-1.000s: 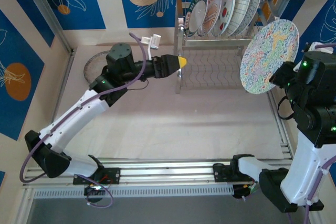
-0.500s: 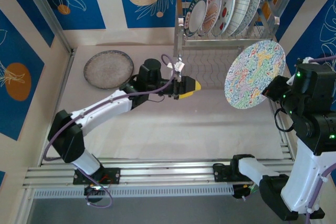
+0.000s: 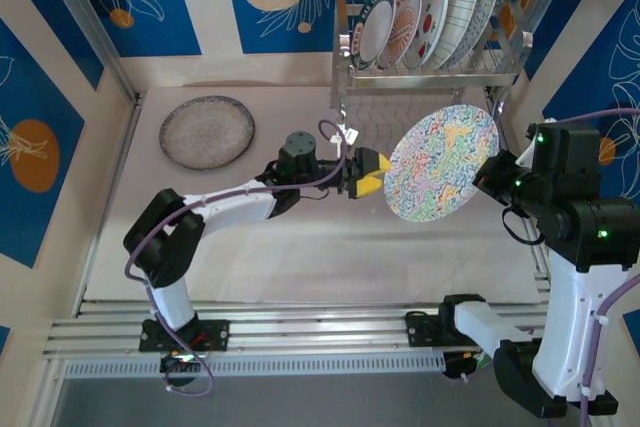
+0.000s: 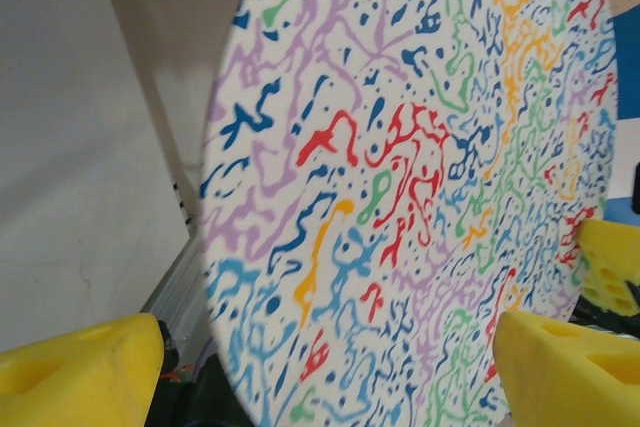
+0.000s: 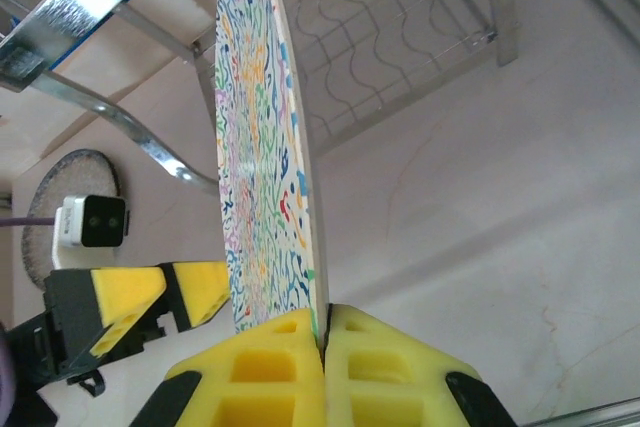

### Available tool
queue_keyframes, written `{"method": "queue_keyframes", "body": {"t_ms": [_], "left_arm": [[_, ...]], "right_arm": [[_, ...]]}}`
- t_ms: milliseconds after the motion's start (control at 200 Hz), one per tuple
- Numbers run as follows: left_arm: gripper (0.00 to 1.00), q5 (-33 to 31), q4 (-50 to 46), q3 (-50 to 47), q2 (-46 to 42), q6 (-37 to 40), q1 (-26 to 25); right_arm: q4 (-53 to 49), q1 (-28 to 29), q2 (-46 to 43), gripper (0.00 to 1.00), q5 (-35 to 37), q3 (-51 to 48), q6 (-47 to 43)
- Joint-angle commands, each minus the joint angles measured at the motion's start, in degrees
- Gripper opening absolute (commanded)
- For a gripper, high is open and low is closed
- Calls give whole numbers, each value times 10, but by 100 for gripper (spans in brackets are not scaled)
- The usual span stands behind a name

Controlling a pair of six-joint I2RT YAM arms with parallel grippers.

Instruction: Unload the plates from the dish rack

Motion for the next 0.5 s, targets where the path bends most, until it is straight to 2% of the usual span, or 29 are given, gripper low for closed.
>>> {"method": "queue_keyframes", "body": {"t_ms": [0, 260, 495], "left_arm": [[84, -7, 78, -5, 9, -28, -6], [82, -22, 85, -22, 7, -30, -6], [73, -25, 104, -9, 9, -46, -1]], "right_arm": [[67, -10, -19, 0, -64, -17, 25], [103, -43, -25, 0, -146, -58, 38], [147, -64, -39, 0, -217, -106, 46]]}}
